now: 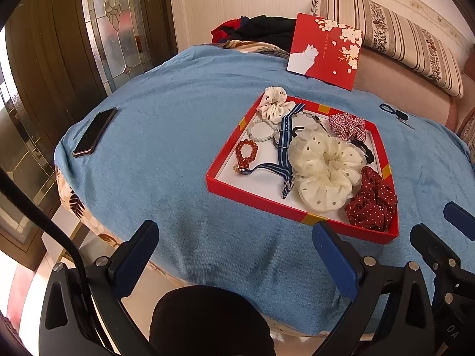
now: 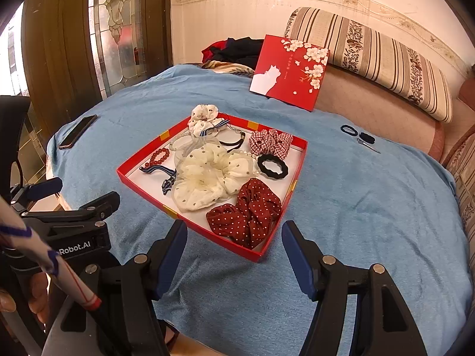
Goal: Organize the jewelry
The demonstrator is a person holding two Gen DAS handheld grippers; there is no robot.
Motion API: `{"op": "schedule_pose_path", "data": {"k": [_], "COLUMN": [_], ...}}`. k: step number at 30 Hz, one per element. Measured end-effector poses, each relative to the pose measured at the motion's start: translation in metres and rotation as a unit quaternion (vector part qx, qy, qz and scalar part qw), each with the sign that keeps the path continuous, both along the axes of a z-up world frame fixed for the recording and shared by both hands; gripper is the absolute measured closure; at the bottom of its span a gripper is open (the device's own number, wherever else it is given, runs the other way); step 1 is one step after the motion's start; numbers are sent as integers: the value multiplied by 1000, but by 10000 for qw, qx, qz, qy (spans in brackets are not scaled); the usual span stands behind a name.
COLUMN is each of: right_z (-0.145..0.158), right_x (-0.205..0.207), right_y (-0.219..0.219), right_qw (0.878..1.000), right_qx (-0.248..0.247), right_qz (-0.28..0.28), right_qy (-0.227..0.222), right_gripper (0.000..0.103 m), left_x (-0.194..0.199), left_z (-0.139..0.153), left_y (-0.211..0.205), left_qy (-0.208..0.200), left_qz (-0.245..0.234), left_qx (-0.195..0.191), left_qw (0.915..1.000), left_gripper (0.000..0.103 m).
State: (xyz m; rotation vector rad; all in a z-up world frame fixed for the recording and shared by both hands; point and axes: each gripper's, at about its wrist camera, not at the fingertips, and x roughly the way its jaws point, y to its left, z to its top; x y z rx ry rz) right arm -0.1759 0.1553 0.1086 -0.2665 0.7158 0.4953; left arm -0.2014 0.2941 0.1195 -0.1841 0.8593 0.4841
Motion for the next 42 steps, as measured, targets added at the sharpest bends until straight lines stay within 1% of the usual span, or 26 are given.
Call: {"op": "schedule_pose_path", "data": {"k": [17,24,42], "right_z": [-5,-10,-12], "right_x": [0,-1,-6], "right_y": [4,7,11], "right_qw": [10000,9999,9998], "right_qx": [-17,-34,-40], "right_qz": [3,24,70], "right_qy": [70,130,188], "right_gripper": [32,31,30], "left_x": [0,1,-2], "left_z": [-4,-4,-4], "left_y": [6,10,17], "left_qy": [6,25,110], "left_qz": [-3,24,184], "left_qx": [-162,-190,-225], "left_qw": [9999,9998,9995], "left_gripper": [0,0,0]}}
